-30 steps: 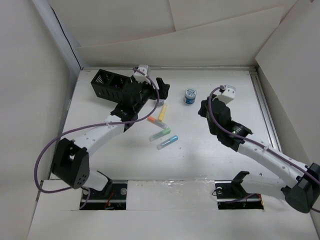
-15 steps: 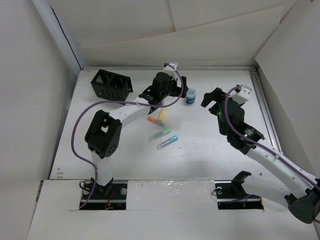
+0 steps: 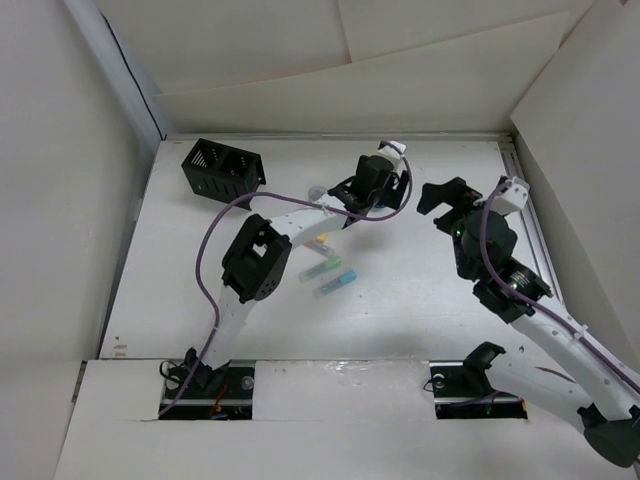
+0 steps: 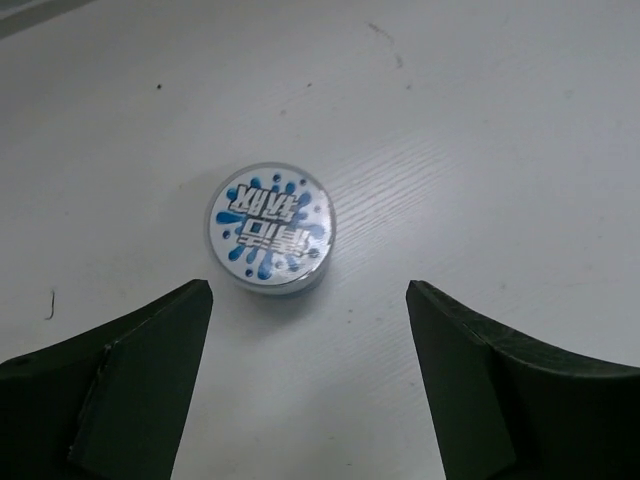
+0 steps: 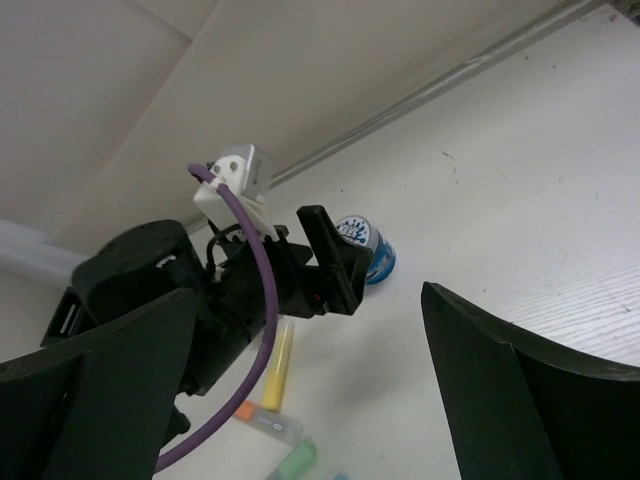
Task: Sort the stationery into containers
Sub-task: Pick up the stationery from the center of the board.
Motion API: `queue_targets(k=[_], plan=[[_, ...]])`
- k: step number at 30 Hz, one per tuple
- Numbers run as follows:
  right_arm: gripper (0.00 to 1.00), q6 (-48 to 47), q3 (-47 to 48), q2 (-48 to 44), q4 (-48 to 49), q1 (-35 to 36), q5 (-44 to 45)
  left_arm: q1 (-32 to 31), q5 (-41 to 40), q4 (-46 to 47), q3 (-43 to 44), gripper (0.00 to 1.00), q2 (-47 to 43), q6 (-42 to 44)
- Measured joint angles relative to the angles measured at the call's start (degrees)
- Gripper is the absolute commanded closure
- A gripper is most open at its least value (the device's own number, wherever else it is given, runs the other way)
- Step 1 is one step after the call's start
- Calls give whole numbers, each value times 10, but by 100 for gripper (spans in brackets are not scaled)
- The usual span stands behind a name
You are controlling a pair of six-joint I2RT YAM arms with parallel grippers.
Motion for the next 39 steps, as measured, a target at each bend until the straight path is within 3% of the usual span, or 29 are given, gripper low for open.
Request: queue_targets(k=[4,17,23,26,28,32,39], plan=[[0,2,-4,-28,-1,-1,0,12,-17,-16,0,16,15,-9],[0,0,-5,-45,0,-1,-37,30,13,-43,104,19,102,-19],[0,-2,-10,-29,1,-1,-59,30,19,-65,151,38,136,-16],[0,-2,-13,-29,1,-1,-66,30,22,-70,160,52,140,-16],[1,-2,-13,-30,1,-1,-70,30,22,-71,160,67,140,-15],[1,-3,-13,-30,1,-1,-75,30,18,-56,146,68,135,-16],[1,-3,-13,-46,2,-1,-78,34,18,-40,35,68,48,-36]])
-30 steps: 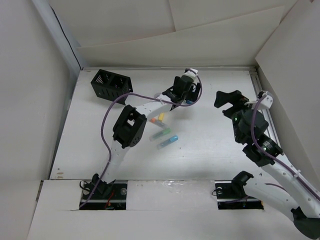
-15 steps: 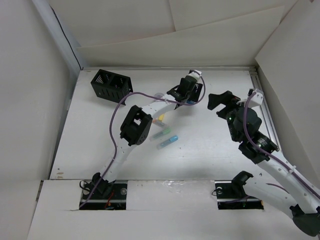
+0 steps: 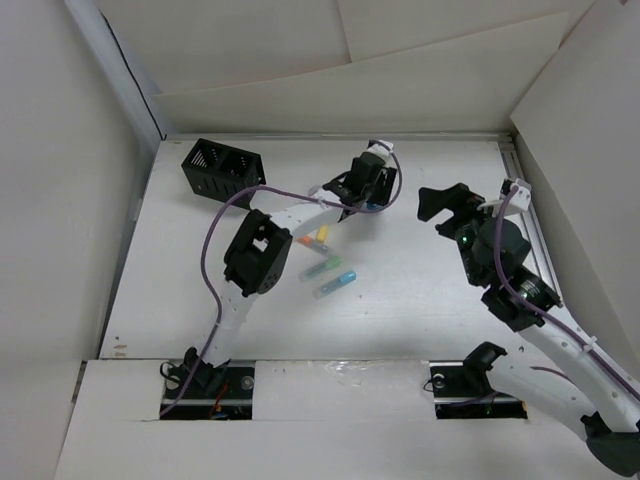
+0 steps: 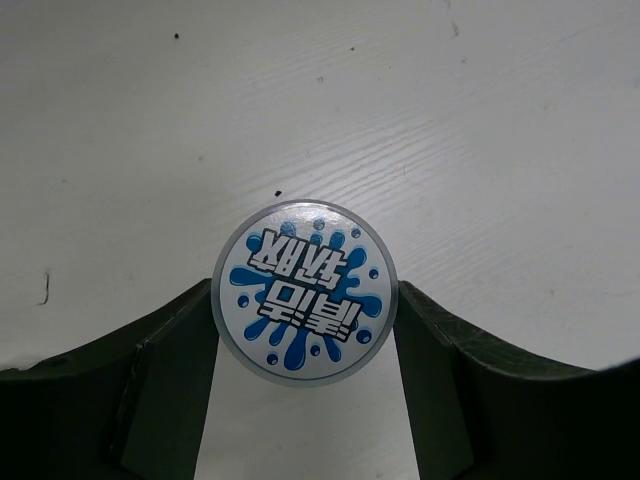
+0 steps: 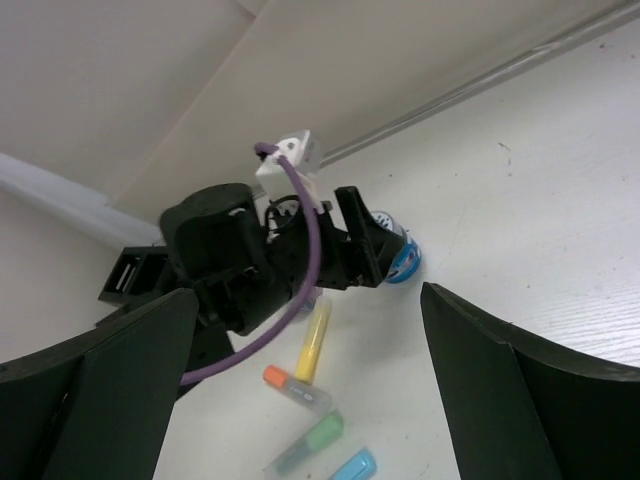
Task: Sort the stationery into containers
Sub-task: Pick up the stationery from the center of the board, then place the stationery in the storage box.
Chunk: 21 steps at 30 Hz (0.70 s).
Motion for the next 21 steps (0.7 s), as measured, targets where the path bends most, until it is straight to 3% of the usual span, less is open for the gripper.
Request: queue_targets(k=[8,15,21], plan=[[1,0,-9,-17,3,0,-3,75,51,5,-23,68,-156,-42],[1,0,-10,8,6,0,-23,232,41,21,-64,68,-283,-82],[1,0,-10,37,13,0,-47,375,26,21,-141,68,-304,-122]])
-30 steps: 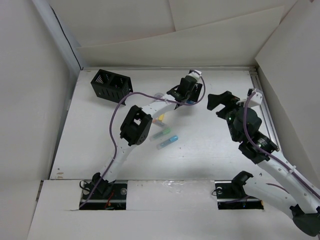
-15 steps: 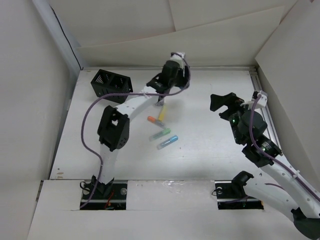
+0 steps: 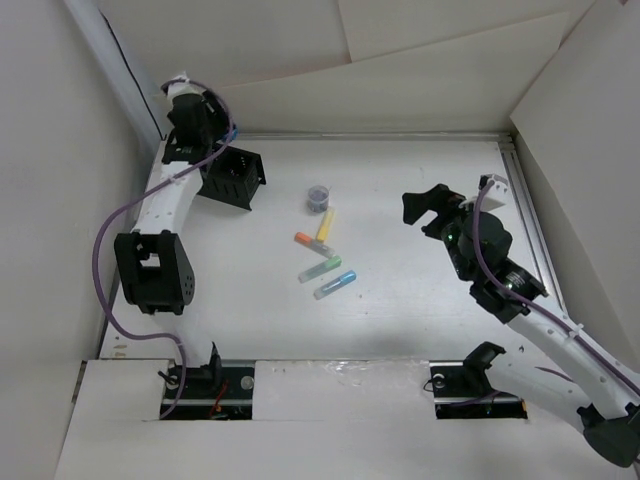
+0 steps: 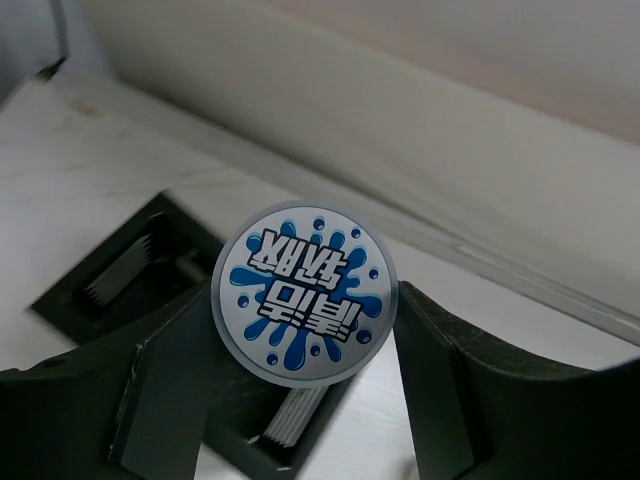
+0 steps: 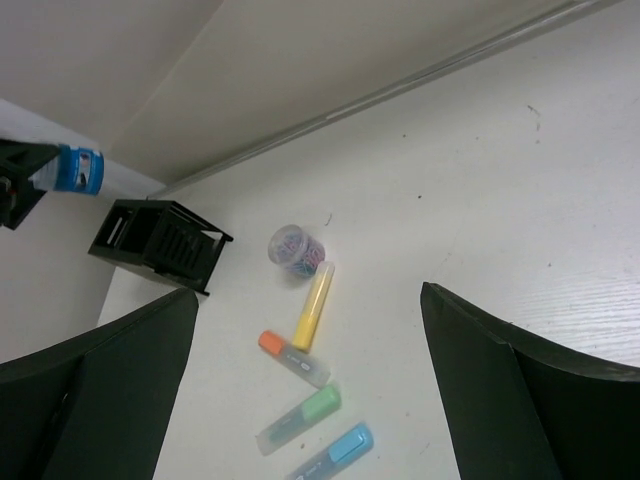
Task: Sort the stationery into containers
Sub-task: Place the stationery in the storage box.
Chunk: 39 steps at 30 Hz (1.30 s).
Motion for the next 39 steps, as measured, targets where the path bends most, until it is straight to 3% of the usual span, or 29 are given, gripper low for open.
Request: queue_targets(k=[7,23,28,30,31,32,39], plan=[[1,-2,0,10,1,0,-18,91,-20,-37,-60,68,2,-12],[1,-2,0,10,4,0,-20,84,-44,-24,-57,66,43,22],[1,-2,0,14,4,0,-25,79,-49,-23,-57,55,50,30],[1,-2,0,14,4,0,-26,76,-55,-23,-57,39,50,34],[1,-2,0,14,4,0,-27,73,-59,-23,-56,15,50,37],[1,-2,0,14,4,0,-27,71,-63,-23,-56,0,50,42],[1,-2,0,14,4,0,-27,52,-75,-11,-50,0,48,47]])
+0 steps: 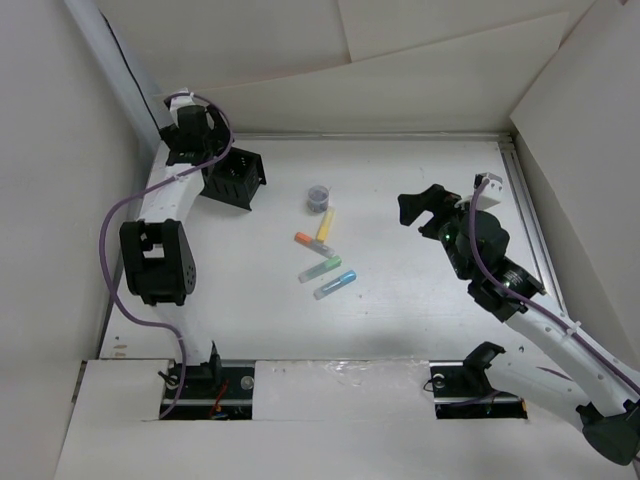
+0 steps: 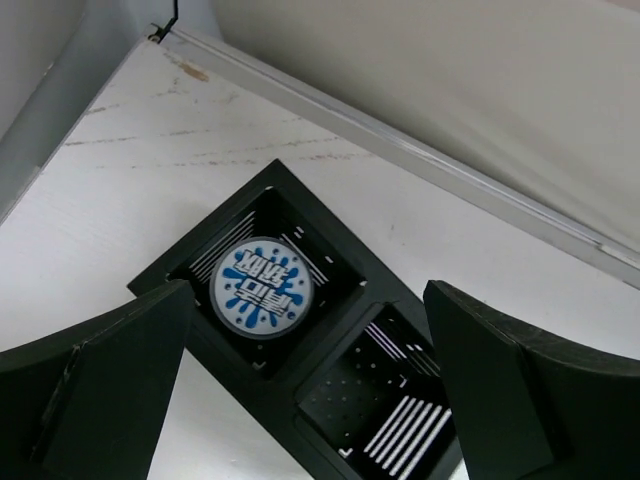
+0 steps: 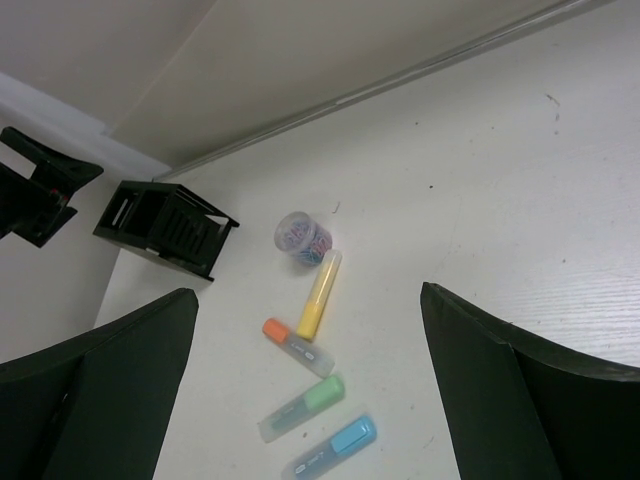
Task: Sort the stationery into containers
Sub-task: Place the stationery in the storage box, then pick up the stationery from the center of the board.
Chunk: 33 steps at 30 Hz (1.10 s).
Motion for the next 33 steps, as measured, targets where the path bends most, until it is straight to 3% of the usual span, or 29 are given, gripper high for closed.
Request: queue_targets(k=[4,6,8,9,10,15,16,18,23,33], plan=[[1,0,0,0,0,0,0,-23,-12,7,0,0,-18,11],[1,0,0,0,0,0,0,-48,-17,18,0,8,-35,21],[1,0,0,0,0,0,0,-82,-17,31,0,42,-50,28],[1,0,0,0,0,0,1,-98,-16,37,0,54,-55,32],[1,0,0,0,0,0,1,-121,-15,43,1,57,-59,35],[1,-3,0,0,0,0,7,-234,-15,65,-1,33,-46,48],[1,-3,0,0,0,0,9,-256,-16,68,-6,23,-39,49],[1,-4,0,0,0,0,12,-301,-21,71,-14,18,-20,52],[0,-5,0,0,0,0,14,-372,-32,58,-20,13,56,53],[0,-7,0,-2,1,0,15,-358,-79,61,-48,9,94,27]])
